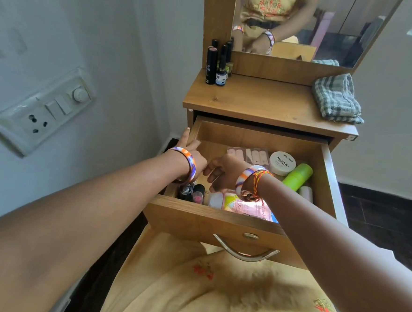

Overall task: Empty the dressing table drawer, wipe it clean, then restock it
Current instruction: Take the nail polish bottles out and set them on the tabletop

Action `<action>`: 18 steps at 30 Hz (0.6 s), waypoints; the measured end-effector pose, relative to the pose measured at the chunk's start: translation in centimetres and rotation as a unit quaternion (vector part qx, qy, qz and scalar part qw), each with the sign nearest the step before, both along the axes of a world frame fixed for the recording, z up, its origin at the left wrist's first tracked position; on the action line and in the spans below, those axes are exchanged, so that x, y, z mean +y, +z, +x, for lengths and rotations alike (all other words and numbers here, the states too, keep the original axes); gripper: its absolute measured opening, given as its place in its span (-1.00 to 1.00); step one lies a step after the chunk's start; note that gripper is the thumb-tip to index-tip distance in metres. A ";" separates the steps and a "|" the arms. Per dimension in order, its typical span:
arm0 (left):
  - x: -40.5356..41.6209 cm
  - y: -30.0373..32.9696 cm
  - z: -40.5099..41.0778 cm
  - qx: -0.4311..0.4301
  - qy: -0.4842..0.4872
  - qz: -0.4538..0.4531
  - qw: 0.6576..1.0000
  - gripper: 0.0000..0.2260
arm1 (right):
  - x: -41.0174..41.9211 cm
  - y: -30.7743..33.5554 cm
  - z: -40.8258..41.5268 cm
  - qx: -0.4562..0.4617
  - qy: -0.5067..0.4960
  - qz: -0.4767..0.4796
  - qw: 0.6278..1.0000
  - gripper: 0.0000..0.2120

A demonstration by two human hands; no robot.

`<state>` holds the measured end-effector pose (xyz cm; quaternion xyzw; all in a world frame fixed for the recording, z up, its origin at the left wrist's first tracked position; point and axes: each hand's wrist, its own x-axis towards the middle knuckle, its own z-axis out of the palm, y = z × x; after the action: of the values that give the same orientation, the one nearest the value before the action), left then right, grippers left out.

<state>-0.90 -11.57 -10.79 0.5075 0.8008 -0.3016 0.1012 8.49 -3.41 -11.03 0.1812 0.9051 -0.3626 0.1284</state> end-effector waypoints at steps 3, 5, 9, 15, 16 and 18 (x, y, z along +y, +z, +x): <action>0.0 -0.3 -0.3 -0.009 0.000 0.013 1.000 -0.67 | -0.1 0.2 0.2 0.006 0.016 -0.012 1.000 -0.61; -0.1 -0.4 -0.5 -0.021 0.005 0.030 0.999 -0.71 | -0.2 0.3 0.4 0.007 0.034 -0.028 0.999 -0.62; 0.1 -0.2 -0.7 -0.036 0.007 0.050 0.998 -0.81 | -0.8 0.1 0.5 0.025 0.058 -0.021 0.998 -0.62; 0.4 -0.1 -0.7 -0.033 -0.010 0.026 0.999 -0.81 | -0.9 -0.4 0.6 0.042 0.076 -0.009 0.996 -0.63; 0.5 0.1 -0.7 -0.040 -0.009 0.030 0.999 -0.80 | -0.8 -0.5 0.7 0.048 0.075 -0.005 0.996 -0.63; 0.6 0.8 -0.8 -0.057 -0.003 0.033 0.998 -0.81 | -0.6 -0.5 0.8 0.071 0.060 -0.002 0.996 -0.64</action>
<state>-1.65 -10.97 -9.95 0.5295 0.8017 -0.2456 0.1289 9.31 -4.02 -11.52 0.1003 0.9205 -0.3677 0.0855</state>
